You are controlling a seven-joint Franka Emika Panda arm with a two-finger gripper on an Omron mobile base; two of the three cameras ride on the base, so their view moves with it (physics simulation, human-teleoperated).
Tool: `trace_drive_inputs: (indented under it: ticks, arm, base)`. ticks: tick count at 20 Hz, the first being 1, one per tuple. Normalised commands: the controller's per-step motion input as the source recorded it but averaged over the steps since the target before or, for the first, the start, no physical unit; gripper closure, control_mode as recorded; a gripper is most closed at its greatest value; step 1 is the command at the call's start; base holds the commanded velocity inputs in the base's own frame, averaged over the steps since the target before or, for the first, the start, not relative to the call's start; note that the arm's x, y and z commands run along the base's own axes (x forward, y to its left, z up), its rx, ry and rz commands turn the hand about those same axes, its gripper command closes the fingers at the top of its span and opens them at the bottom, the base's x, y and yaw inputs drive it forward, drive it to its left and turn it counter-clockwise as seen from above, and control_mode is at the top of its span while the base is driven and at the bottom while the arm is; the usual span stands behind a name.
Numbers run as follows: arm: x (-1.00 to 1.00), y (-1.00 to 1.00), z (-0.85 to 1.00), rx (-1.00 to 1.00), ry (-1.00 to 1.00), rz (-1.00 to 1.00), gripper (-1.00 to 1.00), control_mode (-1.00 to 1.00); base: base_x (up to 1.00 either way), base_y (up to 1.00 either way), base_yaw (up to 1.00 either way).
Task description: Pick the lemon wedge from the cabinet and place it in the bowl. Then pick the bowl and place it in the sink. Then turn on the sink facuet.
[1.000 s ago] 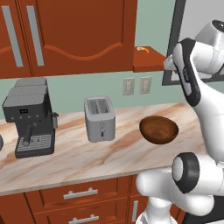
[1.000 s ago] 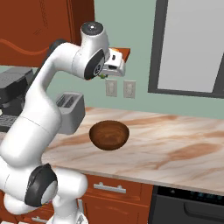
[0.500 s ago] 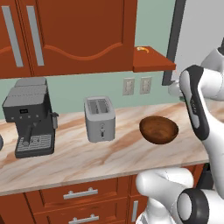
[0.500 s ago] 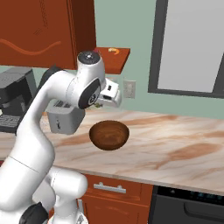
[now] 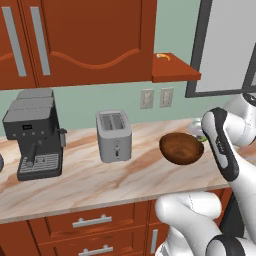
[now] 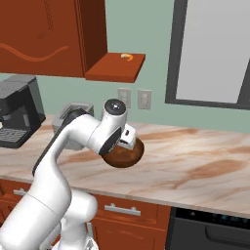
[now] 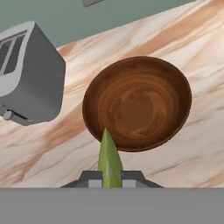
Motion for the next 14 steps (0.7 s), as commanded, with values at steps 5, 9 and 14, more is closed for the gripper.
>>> trace_drive_inputs:
  ticks: [5,9,14]
  arm:
    - [0.21,0.0,-0.59,0.04,0.1,0.0,1.0,-1.0]
    - [0.26,0.0,-0.15,0.0,0.11,-0.01,1.0,-1.0]
    - [0.17,0.0,-0.04,0.0,0.07,0.0,1.0,-1.0]
  base:
    - [0.0,0.0,0.0]
    - [0.0,0.0,0.0]
    - [0.0,0.0,0.0]
